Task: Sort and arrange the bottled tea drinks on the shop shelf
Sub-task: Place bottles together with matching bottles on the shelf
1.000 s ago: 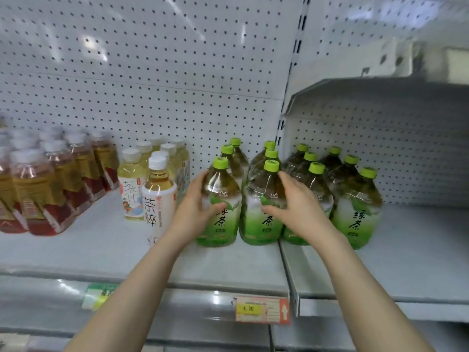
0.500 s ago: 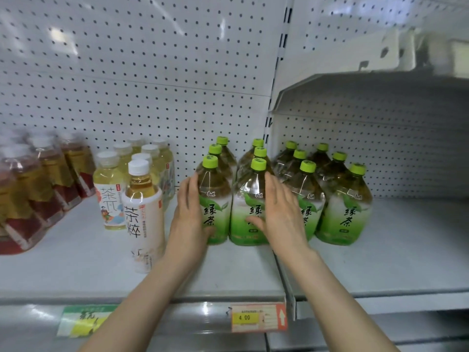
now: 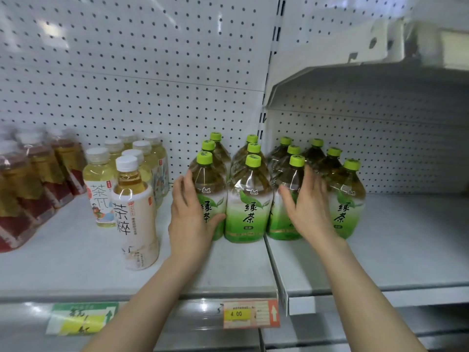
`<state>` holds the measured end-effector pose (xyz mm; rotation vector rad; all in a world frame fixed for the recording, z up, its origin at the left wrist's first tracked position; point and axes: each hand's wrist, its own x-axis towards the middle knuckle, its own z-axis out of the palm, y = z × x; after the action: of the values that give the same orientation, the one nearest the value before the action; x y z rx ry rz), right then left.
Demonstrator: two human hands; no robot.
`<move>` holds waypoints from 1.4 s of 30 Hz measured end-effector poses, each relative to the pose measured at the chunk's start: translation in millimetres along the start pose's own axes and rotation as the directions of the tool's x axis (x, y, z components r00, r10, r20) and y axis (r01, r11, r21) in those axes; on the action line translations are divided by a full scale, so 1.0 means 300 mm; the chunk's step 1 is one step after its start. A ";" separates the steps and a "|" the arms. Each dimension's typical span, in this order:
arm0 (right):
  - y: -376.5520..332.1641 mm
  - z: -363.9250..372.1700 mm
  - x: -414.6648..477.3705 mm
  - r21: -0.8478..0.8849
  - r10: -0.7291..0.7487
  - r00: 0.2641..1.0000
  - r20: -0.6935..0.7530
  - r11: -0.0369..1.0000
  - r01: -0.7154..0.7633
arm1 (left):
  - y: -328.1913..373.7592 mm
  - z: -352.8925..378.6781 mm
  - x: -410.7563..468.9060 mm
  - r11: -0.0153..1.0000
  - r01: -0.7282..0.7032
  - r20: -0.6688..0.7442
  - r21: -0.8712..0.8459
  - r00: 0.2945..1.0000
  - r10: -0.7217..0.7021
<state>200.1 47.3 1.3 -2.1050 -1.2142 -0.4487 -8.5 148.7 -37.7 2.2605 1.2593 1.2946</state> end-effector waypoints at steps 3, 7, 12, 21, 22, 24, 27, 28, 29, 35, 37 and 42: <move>0.003 0.009 -0.009 -0.016 -0.004 0.999 -0.052 1.000 0.003 | 0.002 -0.006 -0.003 1.000 0.020 0.009 -0.016 1.000 -0.020; -0.010 -0.005 -0.001 -0.127 -0.008 0.999 -0.047 0.992 0.002 | 0.012 -0.027 -0.017 0.997 0.041 0.057 -0.066 0.998 -0.037; -0.110 -0.083 -0.032 -0.046 -0.017 0.955 -0.297 0.999 0.003 | 0.025 -0.096 -0.095 0.995 -0.060 0.122 -0.076 0.990 0.068; -0.610 0.007 -0.118 0.524 -0.435 0.900 0.020 0.771 0.361 | -0.181 -0.402 -0.279 1.000 0.025 -0.013 -0.006 1.000 -0.026; -0.662 0.041 -0.127 0.531 -0.473 0.875 0.105 0.771 0.352 | -0.215 -0.438 -0.288 0.999 0.054 -0.034 0.004 0.998 -0.054; -0.747 0.109 -0.141 0.537 -0.472 0.849 0.238 0.792 0.290 | -0.286 -0.513 -0.298 0.993 0.115 -0.070 0.035 0.991 -0.113; -0.819 0.180 -0.150 0.521 -0.399 0.874 0.279 0.827 0.211 | -0.394 -0.636 -0.301 0.977 0.211 -0.122 0.042 0.971 -0.204; -0.834 0.196 -0.153 0.519 -0.388 0.884 0.262 0.829 0.210 | -0.433 -0.679 -0.301 0.971 0.237 -0.142 0.040 0.963 -0.230; -0.852 0.208 -0.157 0.522 -0.395 0.889 0.233 0.822 0.228 | -0.475 -0.723 -0.298 0.964 0.261 -0.165 0.044 0.954 -0.250; -1.149 0.237 -0.212 0.662 -0.458 0.882 0.108 0.695 0.280 | -0.761 -1.023 -0.235 0.934 0.351 -0.240 0.063 0.914 -0.327; -1.298 0.261 -0.237 0.729 -0.455 0.885 0.101 0.639 0.246 | -0.864 -1.132 -0.204 0.931 0.356 -0.238 0.080 0.914 -0.329; -1.714 0.357 -0.333 0.792 -0.499 0.862 0.094 0.562 0.239 | -1.134 -1.398 -0.138 0.923 0.358 -0.268 0.145 0.912 -0.311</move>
<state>-295.9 239.0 55.9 -1.1807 -1.6760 0.2405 -542.1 238.9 -16.4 1.9198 1.8380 1.3935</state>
